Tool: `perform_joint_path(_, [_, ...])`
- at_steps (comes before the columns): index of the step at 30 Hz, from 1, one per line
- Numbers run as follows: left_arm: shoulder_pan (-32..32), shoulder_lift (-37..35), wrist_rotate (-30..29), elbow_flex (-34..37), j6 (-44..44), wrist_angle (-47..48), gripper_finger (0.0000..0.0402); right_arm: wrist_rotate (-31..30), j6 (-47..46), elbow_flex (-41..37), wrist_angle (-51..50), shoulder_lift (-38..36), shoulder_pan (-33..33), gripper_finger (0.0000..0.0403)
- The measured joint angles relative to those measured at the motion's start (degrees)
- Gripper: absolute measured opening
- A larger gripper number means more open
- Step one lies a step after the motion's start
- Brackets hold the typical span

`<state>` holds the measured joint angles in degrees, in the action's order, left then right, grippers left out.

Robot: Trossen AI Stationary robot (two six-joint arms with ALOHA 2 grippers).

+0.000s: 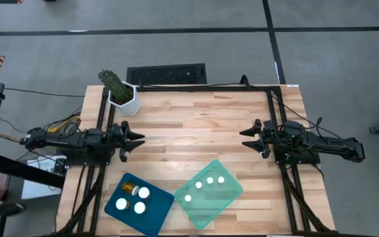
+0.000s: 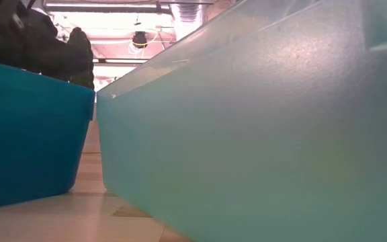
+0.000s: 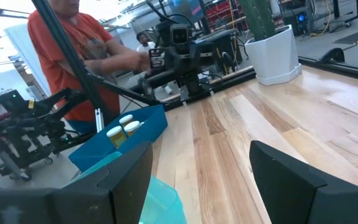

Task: Pick and place medicine bottles into bin by pill shape (circle, oval)
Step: Return to Home Position

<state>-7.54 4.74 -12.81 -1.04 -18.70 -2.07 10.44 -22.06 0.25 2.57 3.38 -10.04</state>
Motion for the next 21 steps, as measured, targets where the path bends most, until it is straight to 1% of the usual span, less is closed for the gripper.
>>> perform_joint_path(3, [2.64, 0.14, -0.94, 0.0, 0.02, -0.09, 0.0122, 0.02, 0.0, 0.02, 0.0, 0.0, 0.02, 0.0282])
perform_joint_path(7, [4.11, 0.14, -1.34, 0.0, 0.02, -0.15, 0.0122, 0.0, 0.0, 0.01, 0.0, 0.0, 0.01, 0.0282])
perform_joint_path(21, [4.27, 0.14, -1.34, 0.0, 0.03, -0.15, 0.0122, 0.0, 0.0, 0.02, 0.0, 0.0, 0.02, 0.0282])
